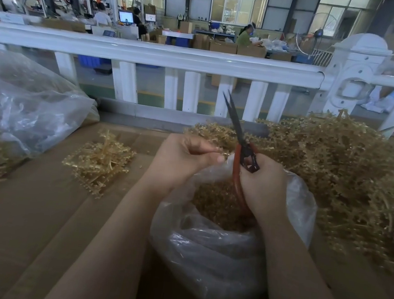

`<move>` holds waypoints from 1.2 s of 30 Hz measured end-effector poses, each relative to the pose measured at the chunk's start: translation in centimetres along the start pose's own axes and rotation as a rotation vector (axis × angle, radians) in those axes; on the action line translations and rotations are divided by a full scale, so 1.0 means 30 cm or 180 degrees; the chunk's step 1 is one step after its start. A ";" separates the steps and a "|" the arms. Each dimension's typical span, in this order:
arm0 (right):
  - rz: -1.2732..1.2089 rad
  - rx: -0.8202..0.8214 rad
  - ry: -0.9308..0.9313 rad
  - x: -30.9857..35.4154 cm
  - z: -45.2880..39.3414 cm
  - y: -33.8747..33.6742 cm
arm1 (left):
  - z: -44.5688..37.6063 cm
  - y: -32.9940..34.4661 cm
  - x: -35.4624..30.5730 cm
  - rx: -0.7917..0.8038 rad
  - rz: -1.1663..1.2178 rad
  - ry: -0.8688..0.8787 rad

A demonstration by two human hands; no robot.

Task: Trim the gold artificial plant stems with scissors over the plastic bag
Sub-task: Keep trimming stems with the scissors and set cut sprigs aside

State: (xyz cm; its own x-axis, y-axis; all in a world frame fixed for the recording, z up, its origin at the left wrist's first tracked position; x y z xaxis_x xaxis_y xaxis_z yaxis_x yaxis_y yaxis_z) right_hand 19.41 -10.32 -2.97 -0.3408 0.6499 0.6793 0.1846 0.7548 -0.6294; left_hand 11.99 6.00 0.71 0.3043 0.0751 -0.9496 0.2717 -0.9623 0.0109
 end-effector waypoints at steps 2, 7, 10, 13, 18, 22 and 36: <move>0.0248 0.0081 -0.0048 0.004 0.004 0.007 | 0.000 -0.004 0.007 0.0056 -0.0058 -0.0182; 0.0910 0.0339 -0.0111 0.001 0.002 0.030 | -0.020 -0.089 0.035 -0.1151 -0.1251 -0.0338; 0.1010 0.0415 -0.0123 -0.001 0.000 0.034 | -0.026 -0.116 0.068 -0.0982 -0.2780 -0.0882; 0.1023 0.0418 -0.0112 -0.003 -0.001 0.035 | -0.026 -0.128 0.096 -0.0559 -0.2870 -0.1318; 0.0990 0.0349 -0.0173 0.001 0.004 0.031 | -0.021 -0.159 0.079 -0.0971 -0.2424 -0.0801; 0.0844 0.0251 -0.0344 0.013 0.014 0.022 | -0.001 -0.169 0.044 -0.1834 -0.2349 -0.0521; 0.0644 0.0483 -0.0456 0.013 0.012 0.037 | -0.017 -0.157 -0.006 -0.1565 0.2097 0.0019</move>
State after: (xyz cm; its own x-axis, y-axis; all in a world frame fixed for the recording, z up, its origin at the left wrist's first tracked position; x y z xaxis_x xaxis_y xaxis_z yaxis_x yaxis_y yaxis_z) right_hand 19.15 -9.25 -3.54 -0.4398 0.7585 0.4809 0.1259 0.5822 -0.8033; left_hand 11.11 10.65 0.99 0.5456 -0.4626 -0.6988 0.4041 -0.5852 0.7030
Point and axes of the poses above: each hand's wrist, its own z-axis away from the middle knuckle, its own y-axis out of the palm, x = y × z, the point moved 4 cm from there along -z, towards the middle knuckle, and after that the axes turned 14 degrees about z, right-handed, at the moved point
